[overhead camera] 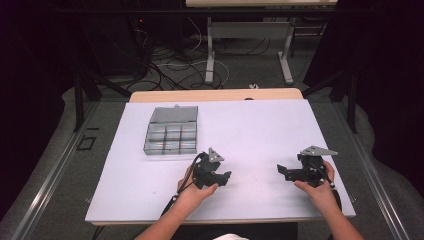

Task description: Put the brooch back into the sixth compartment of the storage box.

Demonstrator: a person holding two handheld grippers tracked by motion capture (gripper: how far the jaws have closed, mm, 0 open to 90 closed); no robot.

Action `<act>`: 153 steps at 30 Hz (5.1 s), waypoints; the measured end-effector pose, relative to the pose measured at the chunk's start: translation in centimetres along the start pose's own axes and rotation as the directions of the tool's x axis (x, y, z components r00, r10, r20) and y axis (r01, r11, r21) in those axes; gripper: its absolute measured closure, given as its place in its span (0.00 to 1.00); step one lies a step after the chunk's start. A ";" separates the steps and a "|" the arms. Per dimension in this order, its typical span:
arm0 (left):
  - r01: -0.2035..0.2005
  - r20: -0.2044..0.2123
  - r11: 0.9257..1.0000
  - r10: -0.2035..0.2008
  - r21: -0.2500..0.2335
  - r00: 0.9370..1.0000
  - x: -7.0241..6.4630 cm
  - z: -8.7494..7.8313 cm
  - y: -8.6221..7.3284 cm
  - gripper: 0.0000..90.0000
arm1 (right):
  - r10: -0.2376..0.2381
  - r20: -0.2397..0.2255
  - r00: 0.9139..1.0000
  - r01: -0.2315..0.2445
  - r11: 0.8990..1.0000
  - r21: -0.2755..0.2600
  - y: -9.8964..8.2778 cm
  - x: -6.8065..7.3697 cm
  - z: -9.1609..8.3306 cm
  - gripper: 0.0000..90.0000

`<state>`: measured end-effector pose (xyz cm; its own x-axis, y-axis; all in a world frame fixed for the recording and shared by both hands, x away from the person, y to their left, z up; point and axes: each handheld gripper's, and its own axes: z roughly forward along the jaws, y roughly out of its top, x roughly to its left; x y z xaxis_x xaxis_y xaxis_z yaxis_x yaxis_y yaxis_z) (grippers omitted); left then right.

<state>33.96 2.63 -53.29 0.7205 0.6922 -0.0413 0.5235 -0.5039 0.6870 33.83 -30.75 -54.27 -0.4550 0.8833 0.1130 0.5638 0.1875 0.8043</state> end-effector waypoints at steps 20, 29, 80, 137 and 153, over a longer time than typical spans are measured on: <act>0.079 0.015 0.997 -0.080 0.026 0.997 -0.7 1.3 0.2 0.57 | -0.002 -0.008 1.000 0.002 1.000 0.009 -0.1 0.0 0.1 0.05; 0.085 -0.019 0.995 -0.085 0.043 0.996 -0.7 1.7 -0.4 0.60 | -0.002 -0.008 1.000 0.002 1.000 0.014 -0.1 -0.1 0.2 0.06; 0.067 -0.073 0.996 -0.063 0.053 0.995 -1.4 2.0 -0.8 0.86 | -0.003 -0.010 1.000 0.003 1.000 0.022 -0.2 -0.1 0.3 0.06; 0.127 -0.046 0.992 -0.127 -0.008 0.991 0.5 0.4 -0.5 0.88 | -0.003 -0.003 1.000 0.003 1.000 0.015 -0.2 -0.2 0.3 0.06; 0.141 -0.045 0.990 -0.142 -0.026 0.989 1.2 -0.5 0.0 0.88 | -0.001 -0.005 1.000 0.001 1.000 0.020 -0.2 -0.2 0.3 0.06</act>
<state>34.59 3.76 -53.00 0.6173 0.7796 -0.1060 0.6079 -0.3871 0.6933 33.97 -30.80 -54.66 -0.4587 0.8811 0.1149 0.5773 0.1972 0.7924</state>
